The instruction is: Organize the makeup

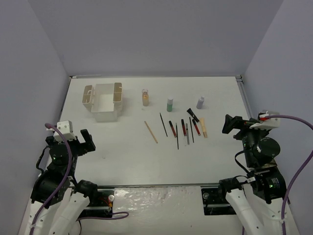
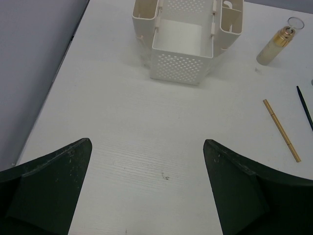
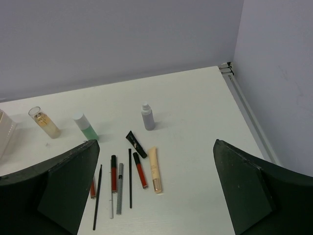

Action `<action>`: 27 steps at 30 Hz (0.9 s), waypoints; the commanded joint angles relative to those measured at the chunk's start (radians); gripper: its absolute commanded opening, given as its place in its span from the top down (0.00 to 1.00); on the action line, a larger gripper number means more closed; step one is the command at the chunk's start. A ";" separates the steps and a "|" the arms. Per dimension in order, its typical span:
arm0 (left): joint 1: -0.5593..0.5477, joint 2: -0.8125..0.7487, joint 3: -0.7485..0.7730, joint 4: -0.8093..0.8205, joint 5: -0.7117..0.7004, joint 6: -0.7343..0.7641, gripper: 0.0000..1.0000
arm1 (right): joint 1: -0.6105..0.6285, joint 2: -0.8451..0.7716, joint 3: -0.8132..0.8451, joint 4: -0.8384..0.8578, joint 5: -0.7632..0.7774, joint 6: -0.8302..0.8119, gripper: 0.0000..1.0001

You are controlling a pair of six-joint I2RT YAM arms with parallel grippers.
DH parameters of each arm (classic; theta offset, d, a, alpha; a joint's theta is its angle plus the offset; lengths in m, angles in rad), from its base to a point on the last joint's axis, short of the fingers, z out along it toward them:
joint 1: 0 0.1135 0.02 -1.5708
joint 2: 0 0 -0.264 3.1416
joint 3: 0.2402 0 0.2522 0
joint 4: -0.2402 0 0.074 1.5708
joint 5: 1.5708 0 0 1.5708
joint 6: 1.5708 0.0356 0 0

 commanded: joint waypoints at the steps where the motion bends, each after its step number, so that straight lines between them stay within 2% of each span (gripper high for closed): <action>1: 0.008 0.019 0.003 0.063 0.017 -0.003 0.03 | 0.008 -0.012 0.007 0.080 0.036 0.020 0.00; 7: 0.007 0.027 0.000 0.068 0.020 -0.006 0.03 | 0.008 -0.039 -0.011 0.082 0.072 0.045 0.00; 15: 0.007 0.107 0.007 0.111 0.066 0.013 0.03 | 0.008 -0.001 -0.004 0.083 -0.020 0.040 0.00; 19: 0.007 0.245 0.090 0.147 0.123 0.016 0.03 | 0.008 0.024 0.002 0.082 -0.041 0.046 0.00; 27: 0.000 0.623 0.356 0.308 0.245 0.003 0.03 | 0.008 0.007 -0.031 0.087 -0.071 0.080 0.00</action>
